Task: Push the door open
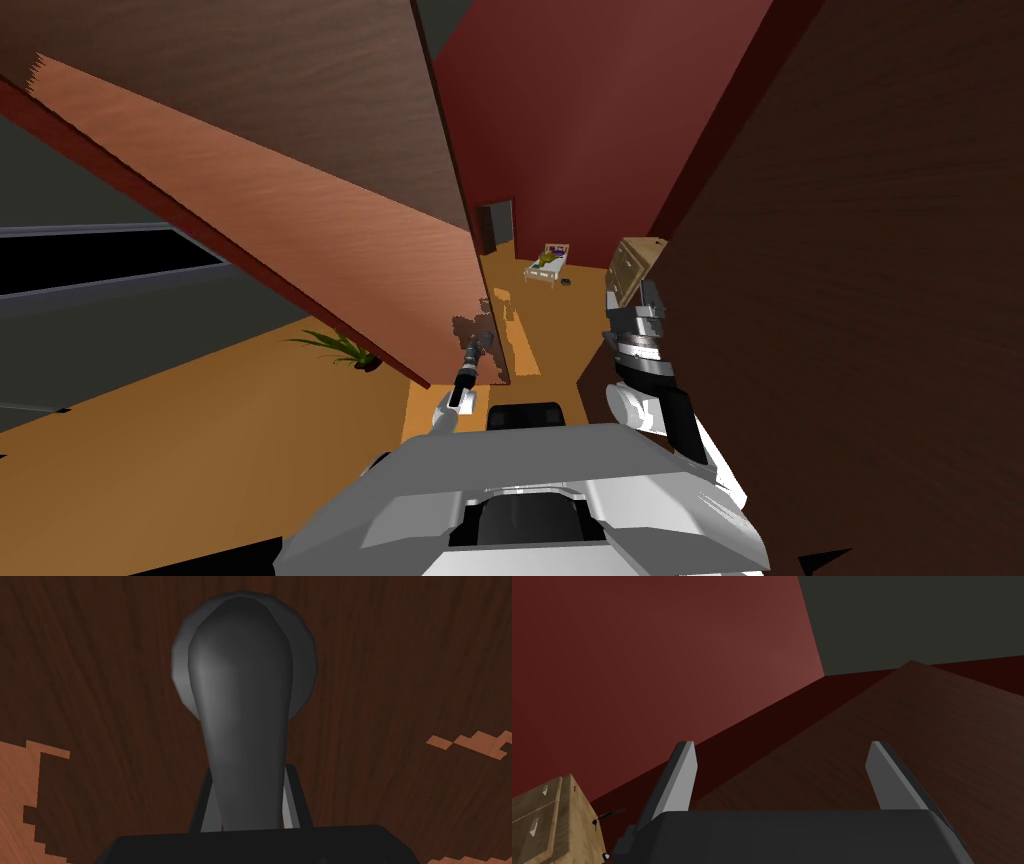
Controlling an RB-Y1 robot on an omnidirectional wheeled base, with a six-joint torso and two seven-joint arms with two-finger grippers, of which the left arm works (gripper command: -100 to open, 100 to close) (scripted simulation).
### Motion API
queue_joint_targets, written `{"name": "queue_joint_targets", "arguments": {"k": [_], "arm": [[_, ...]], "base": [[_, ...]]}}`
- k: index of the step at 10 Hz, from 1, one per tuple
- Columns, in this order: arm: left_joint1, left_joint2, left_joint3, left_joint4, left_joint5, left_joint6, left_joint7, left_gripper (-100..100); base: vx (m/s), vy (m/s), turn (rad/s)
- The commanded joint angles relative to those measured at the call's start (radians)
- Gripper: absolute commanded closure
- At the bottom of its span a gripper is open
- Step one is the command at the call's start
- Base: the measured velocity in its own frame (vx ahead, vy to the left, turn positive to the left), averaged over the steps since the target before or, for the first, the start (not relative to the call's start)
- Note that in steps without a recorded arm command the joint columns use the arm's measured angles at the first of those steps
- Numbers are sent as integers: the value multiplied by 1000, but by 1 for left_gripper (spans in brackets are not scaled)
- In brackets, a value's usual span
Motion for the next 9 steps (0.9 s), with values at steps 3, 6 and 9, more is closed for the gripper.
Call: {"name": "queue_joint_targets", "arguments": {"k": [3,6,9], "arm": [[0,6,25,-2,12,0,-26,100],[-1,7,42,-4,20,0,-45,100],[-1,4,67,-7,32,0,-72,100]], "base": [[179,-27,81],[208,-18,66],[155,-29,91]]}}
